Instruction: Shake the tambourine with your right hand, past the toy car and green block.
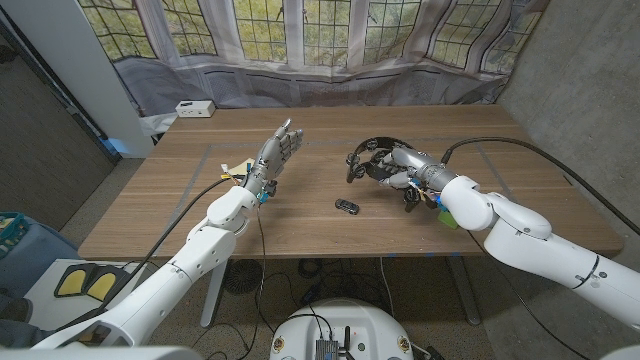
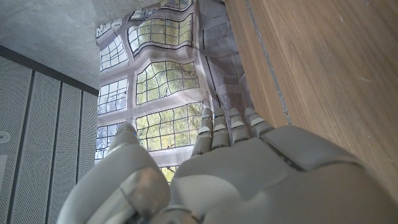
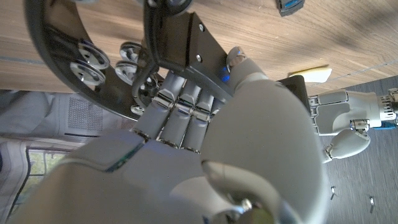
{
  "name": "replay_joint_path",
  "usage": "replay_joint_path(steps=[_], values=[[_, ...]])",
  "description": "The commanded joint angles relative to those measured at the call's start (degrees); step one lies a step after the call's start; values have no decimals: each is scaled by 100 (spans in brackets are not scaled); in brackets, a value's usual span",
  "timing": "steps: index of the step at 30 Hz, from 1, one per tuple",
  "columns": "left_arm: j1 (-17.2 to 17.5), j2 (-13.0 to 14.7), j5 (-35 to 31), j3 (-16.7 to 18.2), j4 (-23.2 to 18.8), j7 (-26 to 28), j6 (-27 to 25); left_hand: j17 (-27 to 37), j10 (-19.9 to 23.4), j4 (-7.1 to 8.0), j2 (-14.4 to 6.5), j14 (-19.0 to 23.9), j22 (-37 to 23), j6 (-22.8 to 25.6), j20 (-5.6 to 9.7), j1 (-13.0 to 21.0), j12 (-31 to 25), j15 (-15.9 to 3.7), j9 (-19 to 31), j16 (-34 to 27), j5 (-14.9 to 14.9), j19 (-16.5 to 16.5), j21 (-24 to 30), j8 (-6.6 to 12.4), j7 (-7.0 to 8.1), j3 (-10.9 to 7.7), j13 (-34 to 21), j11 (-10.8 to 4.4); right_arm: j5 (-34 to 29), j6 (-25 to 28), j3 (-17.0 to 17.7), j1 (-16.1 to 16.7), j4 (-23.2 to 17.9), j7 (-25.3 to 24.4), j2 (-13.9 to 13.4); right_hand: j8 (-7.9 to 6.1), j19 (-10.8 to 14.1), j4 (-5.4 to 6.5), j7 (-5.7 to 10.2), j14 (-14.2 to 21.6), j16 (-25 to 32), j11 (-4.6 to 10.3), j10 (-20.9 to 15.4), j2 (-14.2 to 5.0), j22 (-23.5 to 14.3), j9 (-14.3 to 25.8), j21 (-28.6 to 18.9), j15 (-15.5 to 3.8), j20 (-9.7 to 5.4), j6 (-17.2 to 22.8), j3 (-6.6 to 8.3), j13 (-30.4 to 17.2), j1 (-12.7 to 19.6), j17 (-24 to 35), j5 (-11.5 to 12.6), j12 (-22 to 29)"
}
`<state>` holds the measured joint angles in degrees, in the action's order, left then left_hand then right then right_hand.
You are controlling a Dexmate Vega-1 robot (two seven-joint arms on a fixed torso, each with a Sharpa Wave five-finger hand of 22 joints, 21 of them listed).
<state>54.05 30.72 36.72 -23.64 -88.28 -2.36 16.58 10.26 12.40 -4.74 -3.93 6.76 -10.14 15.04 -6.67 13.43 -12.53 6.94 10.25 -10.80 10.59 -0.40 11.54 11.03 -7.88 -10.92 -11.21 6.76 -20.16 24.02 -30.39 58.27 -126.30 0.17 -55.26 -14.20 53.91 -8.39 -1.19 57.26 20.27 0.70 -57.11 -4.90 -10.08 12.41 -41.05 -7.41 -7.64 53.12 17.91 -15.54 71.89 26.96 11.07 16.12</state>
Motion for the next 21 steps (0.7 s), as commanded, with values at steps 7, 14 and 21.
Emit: replay_joint_path(steps=[7,14,21], values=[[-22,46,-21,-33,-68,4,-127,11,31,-38,-36,20,-19,58,-58,-28,13,4,10,-4,-4,23,-23,-10,23,-13,-18,-5,-407,271,-448,-111,128,100,-19,4,-72,18,464,141,-30,-5,9,-451,-22,27,-67,-425,-52,495,49,-31,375,34,45,-24],[6,71,-38,-35,-141,37,-156,11,29,-39,-37,21,-19,60,-56,-30,14,6,10,-5,-4,25,-23,-10,19,-14,-18,-9,-563,170,-601,-255,252,340,-65,19,-168,14,449,81,-60,-8,70,-459,-21,29,-62,-413,-50,473,61,-52,384,41,37,-47],[61,107,-71,-24,-243,99,-168,11,27,-41,-38,16,-19,64,-62,-32,16,10,10,-3,-4,32,-25,-10,24,-14,-18,-10,-675,-31,-660,-343,392,524,-152,23,-260,7,451,4,-91,18,146,-472,-19,31,-63,-391,-48,487,80,-89,409,55,26,-69]])
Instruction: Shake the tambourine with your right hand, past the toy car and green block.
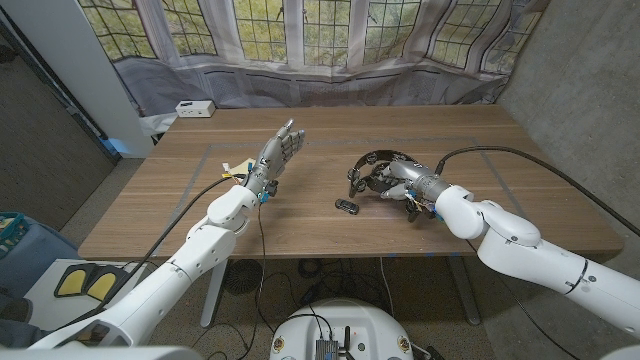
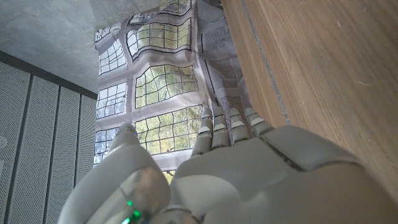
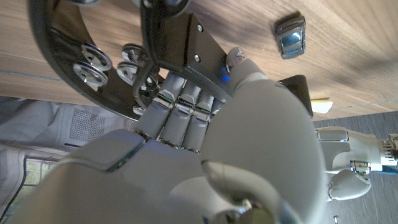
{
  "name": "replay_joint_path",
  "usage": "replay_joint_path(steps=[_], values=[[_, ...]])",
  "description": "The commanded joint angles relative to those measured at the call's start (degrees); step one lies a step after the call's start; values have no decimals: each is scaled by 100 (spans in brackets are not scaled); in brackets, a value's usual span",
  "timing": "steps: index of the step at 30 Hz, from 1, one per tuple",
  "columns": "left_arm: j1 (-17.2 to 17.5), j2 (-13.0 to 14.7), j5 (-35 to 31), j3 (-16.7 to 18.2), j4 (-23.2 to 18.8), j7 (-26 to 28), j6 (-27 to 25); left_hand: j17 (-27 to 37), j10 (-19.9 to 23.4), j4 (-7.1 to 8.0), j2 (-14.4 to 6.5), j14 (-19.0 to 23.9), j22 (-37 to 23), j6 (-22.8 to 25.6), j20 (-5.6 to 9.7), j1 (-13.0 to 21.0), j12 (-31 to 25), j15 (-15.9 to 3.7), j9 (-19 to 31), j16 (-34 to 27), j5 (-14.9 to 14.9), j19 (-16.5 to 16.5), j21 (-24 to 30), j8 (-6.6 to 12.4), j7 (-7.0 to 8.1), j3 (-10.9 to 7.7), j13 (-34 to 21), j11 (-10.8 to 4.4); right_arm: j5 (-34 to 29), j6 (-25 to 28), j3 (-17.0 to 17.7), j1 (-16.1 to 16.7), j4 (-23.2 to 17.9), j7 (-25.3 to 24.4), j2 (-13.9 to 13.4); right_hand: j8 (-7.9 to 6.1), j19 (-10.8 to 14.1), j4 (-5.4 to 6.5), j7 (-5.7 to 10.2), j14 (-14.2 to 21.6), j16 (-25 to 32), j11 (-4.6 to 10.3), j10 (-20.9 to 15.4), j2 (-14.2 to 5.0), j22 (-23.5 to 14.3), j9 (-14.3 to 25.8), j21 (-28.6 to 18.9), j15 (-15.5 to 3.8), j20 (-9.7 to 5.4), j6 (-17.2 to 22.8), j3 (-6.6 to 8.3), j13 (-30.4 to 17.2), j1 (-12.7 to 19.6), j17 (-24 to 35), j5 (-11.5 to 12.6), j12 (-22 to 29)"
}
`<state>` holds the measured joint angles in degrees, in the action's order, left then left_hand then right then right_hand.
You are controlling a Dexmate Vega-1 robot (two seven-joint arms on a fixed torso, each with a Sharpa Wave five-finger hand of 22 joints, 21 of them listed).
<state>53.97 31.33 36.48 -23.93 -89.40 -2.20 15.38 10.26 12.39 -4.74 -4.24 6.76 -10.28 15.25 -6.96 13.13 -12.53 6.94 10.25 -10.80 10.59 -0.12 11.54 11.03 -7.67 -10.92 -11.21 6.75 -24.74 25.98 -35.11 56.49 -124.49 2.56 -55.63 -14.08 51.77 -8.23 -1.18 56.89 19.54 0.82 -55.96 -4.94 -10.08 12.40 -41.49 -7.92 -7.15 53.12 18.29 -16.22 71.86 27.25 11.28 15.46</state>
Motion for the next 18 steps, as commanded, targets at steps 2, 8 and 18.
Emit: replay_joint_path(steps=[2,8,18], values=[[80,50,-50,6,-150,92,-48,11,28,-42,-8,18,-6,43,-33,-2,16,7,10,-4,-4,6,-26,-10,2,-15,-18,-13,-243,-295,-196,-180,246,329,-137,11,-69,-7,446,32,-20,7,56,-482,-18,32,-19,-342,-96,493,50,-28,420,32,4,-12],[110,47,-59,4,-185,127,-48,11,38,-43,-9,17,-6,45,-32,-3,12,4,10,-3,-4,6,-25,-10,7,-16,-18,-33,-356,-495,-241,-237,348,503,-192,9,-90,-13,446,5,-26,7,55,-474,-17,33,-27,-346,-93,509,54,-39,432,43,-3,-11],[156,33,-57,-4,-189,160,-44,11,38,-46,-11,15,-6,56,-33,-6,14,4,10,-3,-4,9,-25,-7,4,-16,-19,-21,-452,-838,-209,-281,505,726,-285,11,-134,-22,471,-48,-36,59,72,-462,-14,33,-46,-359,-104,527,57,-35,455,70,-16,-35]])
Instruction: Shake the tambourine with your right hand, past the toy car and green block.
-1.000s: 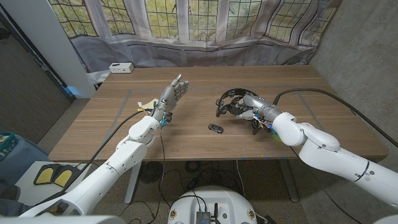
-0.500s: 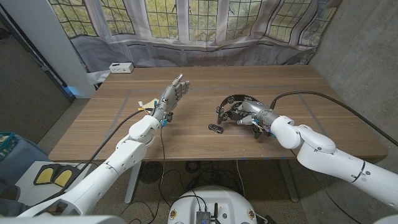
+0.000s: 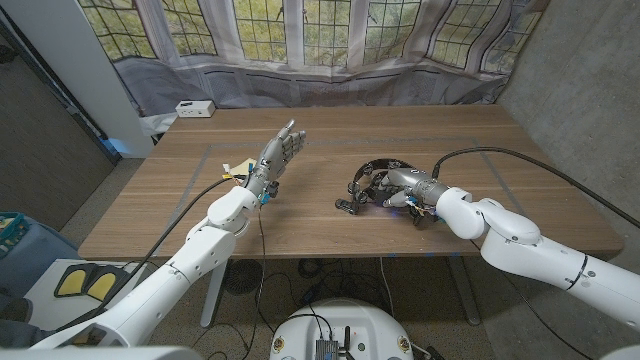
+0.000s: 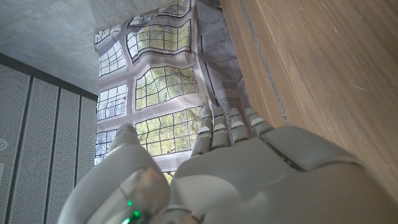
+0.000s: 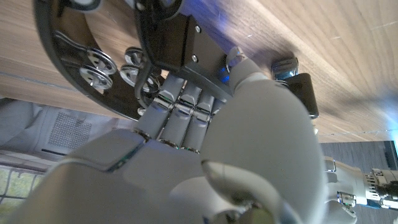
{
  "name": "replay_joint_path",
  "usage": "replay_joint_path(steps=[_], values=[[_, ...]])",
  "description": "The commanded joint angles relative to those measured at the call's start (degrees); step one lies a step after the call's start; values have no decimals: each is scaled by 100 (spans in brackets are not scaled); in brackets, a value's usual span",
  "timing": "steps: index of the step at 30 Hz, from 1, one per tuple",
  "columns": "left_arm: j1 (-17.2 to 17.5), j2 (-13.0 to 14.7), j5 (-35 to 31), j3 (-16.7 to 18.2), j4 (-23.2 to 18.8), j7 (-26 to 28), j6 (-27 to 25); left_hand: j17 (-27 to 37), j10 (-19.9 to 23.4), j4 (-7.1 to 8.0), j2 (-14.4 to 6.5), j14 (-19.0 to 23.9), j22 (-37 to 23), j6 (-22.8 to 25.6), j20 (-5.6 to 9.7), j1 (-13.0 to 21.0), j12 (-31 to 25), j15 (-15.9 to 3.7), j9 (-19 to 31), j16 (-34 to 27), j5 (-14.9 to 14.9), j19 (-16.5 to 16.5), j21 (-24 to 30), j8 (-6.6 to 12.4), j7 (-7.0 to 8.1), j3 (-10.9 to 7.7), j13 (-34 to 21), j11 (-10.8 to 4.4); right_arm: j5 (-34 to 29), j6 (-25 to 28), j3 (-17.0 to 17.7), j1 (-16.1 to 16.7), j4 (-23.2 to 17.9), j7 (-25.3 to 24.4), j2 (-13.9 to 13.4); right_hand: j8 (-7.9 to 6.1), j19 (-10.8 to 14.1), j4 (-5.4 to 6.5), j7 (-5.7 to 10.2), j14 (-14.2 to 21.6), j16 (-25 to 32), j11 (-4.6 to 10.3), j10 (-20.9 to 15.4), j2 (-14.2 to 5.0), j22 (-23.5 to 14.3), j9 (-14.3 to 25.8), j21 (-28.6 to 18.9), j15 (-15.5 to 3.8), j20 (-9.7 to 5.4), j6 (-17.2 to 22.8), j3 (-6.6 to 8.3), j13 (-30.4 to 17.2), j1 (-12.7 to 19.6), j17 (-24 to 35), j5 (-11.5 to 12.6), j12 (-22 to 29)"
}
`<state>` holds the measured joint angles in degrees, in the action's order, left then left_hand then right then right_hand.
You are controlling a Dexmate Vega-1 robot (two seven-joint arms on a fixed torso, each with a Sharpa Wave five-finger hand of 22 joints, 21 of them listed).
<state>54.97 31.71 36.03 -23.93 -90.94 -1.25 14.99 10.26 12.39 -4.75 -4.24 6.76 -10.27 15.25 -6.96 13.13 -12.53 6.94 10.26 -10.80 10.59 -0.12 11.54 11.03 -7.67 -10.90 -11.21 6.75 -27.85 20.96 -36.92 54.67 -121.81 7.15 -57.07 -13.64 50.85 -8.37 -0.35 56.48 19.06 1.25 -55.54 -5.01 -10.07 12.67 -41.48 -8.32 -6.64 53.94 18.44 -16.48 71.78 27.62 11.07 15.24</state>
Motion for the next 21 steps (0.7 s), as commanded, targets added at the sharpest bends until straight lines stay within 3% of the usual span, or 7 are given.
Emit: replay_joint_path(steps=[1,21], values=[[62,-4,-14,-4,-38,68,-4,11,36,-45,-11,15,-7,57,-33,-7,14,3,10,-2,-4,9,-25,-7,-3,-17,-19,-20,-143,-354,-16,-91,247,270,-145,-31,-44,-4,392,-7,14,22,30,-461,-16,7,-49,-315,-152,443,43,-9,463,37,4,-15],[110,-12,-30,-5,-80,133,-8,11,45,-50,-12,18,-7,67,-33,-13,12,8,10,-4,-4,11,-24,-7,5,-18,-19,-22,-40,-780,13,-64,709,223,59,-13,-78,-8,422,-70,13,59,43,-451,-10,6,-101,-309,-161,444,45,2,497,94,-5,-49]])
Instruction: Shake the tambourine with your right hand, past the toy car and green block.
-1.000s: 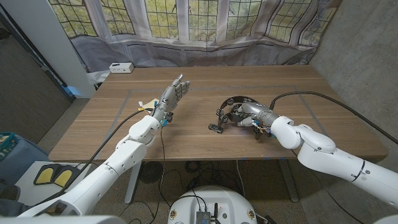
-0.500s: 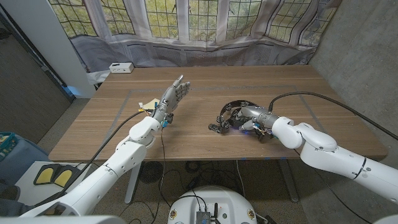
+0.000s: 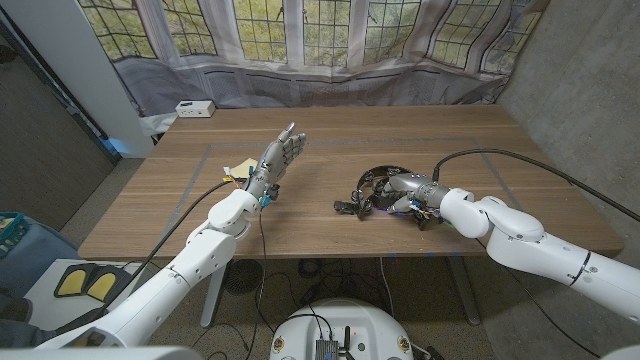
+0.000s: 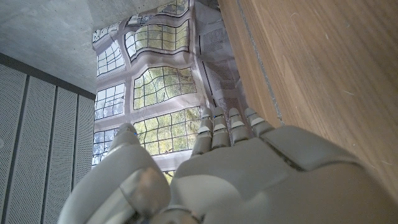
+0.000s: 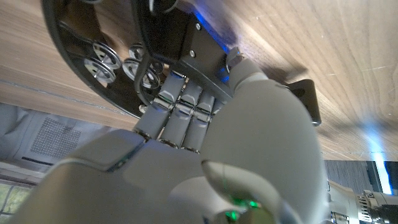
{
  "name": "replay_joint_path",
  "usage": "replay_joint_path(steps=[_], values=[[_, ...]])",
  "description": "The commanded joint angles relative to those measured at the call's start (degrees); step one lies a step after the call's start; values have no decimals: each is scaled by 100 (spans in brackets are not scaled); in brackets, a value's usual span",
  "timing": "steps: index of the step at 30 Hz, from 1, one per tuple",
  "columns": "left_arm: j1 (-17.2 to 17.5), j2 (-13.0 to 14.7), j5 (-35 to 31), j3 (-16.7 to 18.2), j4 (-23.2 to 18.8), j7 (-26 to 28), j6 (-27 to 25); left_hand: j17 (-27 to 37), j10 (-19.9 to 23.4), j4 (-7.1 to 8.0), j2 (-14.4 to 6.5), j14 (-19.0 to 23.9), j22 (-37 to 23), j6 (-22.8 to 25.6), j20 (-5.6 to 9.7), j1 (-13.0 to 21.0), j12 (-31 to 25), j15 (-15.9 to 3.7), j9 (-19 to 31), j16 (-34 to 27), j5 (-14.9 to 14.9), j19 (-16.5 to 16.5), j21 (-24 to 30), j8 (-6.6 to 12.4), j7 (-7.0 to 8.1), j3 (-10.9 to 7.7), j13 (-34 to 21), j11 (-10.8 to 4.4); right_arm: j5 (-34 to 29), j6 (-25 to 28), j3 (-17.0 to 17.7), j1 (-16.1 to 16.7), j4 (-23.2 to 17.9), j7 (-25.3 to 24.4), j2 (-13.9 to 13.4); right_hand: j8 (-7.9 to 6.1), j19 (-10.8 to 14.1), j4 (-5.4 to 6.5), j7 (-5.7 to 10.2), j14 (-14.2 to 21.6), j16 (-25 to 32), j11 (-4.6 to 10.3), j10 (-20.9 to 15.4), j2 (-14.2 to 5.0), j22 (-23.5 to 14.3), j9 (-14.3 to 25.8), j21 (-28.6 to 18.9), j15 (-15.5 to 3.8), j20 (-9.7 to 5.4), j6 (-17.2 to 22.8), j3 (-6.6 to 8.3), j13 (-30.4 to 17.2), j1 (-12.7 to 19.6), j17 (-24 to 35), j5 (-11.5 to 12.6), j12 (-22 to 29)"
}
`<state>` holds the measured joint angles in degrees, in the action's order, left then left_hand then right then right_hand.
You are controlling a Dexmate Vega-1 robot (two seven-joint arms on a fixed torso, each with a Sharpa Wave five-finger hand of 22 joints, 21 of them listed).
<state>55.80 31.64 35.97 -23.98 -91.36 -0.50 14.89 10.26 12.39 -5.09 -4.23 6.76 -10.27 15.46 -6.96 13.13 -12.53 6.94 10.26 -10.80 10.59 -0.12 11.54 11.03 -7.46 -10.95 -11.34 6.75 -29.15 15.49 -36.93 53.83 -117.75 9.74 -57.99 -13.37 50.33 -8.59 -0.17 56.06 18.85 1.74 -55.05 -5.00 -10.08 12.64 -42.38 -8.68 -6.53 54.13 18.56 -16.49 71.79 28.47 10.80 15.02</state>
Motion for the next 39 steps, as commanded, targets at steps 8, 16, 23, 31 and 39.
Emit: replay_joint_path(steps=[8,16,23,31,39], values=[[34,11,-36,0,-72,86,-31,12,55,-17,-13,19,-7,49,-35,-15,9,13,10,-5,-4,12,-23,-7,-12,-14,-6,-19,97,-284,-36,29,385,-51,235,-33,-31,21,402,-40,36,0,-16,-454,-7,8,-33,-279,-164,420,33,3,495,29,25,-29],[37,10,-25,-1,-78,90,-45,12,59,-18,-15,18,-7,49,-36,-17,9,13,10,-4,-4,11,-22,-8,-5,-15,-7,-24,70,-253,-63,54,381,-53,262,-23,-49,31,415,-61,29,-14,-5,-453,-4,8,-44,-251,-152,407,31,5,485,41,29,-39],[5,11,-34,-11,-61,57,-39,12,61,-20,-16,16,-7,57,-34,-19,8,13,10,-4,-4,10,-21,-6,-9,-16,-7,-38,-57,-138,-97,41,328,15,245,-11,-80,42,413,-95,9,-13,8,-461,-2,8,-49,-231,-135,388,37,-2,473,43,38,-44],[-23,-5,-29,-24,-29,33,-40,12,62,-22,-17,18,-8,60,-36,-21,9,13,10,-4,-5,11,-21,-6,-6,-17,-8,-24,-304,66,-132,-6,153,205,184,91,-243,94,414,-263,-80,-63,200,-416,8,7,-36,-182,-108,147,12,-2,354,43,71,-132],[-36,-24,-22,-21,9,33,-24,12,66,-24,-19,16,-8,72,-35,-23,8,16,10,-4,-4,12,-21,-3,-9,-18,-9,-19,-468,202,-206,-128,99,515,195,215,-466,406,329,-599,-373,-135,564,-93,35,-13,62,37,31,-310,-312,49,-490,-135,7,-281]])
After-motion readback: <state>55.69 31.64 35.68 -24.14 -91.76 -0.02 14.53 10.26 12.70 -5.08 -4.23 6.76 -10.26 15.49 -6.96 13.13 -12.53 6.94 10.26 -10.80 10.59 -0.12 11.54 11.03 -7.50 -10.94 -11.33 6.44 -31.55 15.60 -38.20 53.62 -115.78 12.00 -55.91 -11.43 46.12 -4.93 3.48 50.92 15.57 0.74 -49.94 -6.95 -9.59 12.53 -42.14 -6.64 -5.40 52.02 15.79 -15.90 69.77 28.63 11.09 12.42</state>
